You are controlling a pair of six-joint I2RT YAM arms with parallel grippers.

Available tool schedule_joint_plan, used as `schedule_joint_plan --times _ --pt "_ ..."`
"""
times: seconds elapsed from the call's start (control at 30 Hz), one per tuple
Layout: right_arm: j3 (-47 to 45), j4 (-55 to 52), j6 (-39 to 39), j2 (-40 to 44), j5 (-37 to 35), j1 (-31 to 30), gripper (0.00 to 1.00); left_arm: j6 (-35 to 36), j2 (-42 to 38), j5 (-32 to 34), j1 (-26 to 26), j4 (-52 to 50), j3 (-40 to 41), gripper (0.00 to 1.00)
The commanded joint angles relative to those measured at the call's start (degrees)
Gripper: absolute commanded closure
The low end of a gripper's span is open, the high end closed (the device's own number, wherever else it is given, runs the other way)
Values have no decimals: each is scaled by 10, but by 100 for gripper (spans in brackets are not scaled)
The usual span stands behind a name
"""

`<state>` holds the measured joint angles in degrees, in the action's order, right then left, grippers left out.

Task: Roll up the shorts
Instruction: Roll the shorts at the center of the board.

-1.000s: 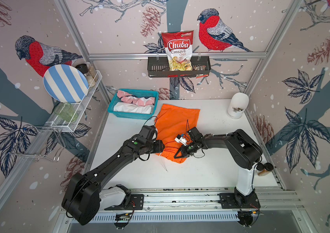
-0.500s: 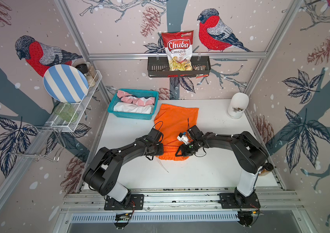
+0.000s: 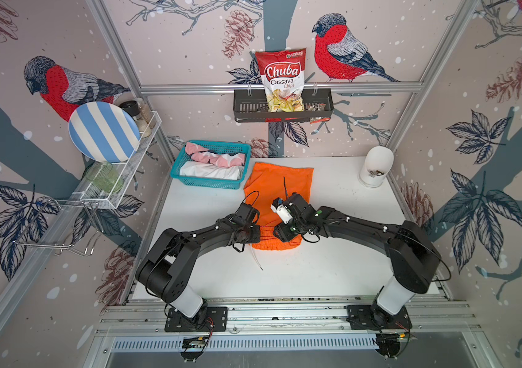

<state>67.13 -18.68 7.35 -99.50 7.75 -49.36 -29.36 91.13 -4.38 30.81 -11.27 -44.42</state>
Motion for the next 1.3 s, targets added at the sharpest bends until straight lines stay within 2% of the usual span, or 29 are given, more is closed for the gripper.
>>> schedule_joint_plan --times 0.0,0.13,0.2,0.37,0.47,0.53,0.6,0.7,0.73,0.8,0.9,0.97,1.17,1.23,1.27 --pt "30 23 -21 -43 18 15 45 9 -7 6 -4 -62 5 63" --pt "25 22 13 -84 83 46 55 10 -19 6 -6 -77 -11 67" --pt "2 22 31 -89 110 54 66 10 -27 9 -6 -85 -22 67" --pt "-52 29 60 -60 153 36 83 12 -22 6 -8 -91 -48 71" --pt "-61 26 61 -47 159 27 88 17 9 0 -9 -88 -61 78" --pt "-52 9 60 -46 132 25 88 20 27 -4 -9 -80 -64 80" --pt "-39 -13 60 -33 65 19 85 23 41 -4 -10 -79 -67 80" --pt "-21 -36 37 2 -8 -5 74 25 51 -8 -9 -77 -64 80" --pt "-17 -40 27 14 -27 -17 67 26 53 -9 -9 -76 -63 80" --pt "-8 -46 11 27 -38 -41 59 26 53 -10 -10 -75 -61 80" --pt "-6 -38 -1 34 -9 -66 43 26 53 -12 -10 -75 -61 80" --pt "-4 -36 0 27 12 -74 36 26 51 -12 -10 -75 -60 80" --pt "1 -38 -2 -22 0 -77 32 25 49 -14 -9 -79 -62 78" --pt "-4 -30 -4 -30 7 -75 39 26 48 -13 -10 -79 -63 77" --pt "-9 -24 -3 -33 12 -71 46 26 46 -12 -9 -81 -64 76"
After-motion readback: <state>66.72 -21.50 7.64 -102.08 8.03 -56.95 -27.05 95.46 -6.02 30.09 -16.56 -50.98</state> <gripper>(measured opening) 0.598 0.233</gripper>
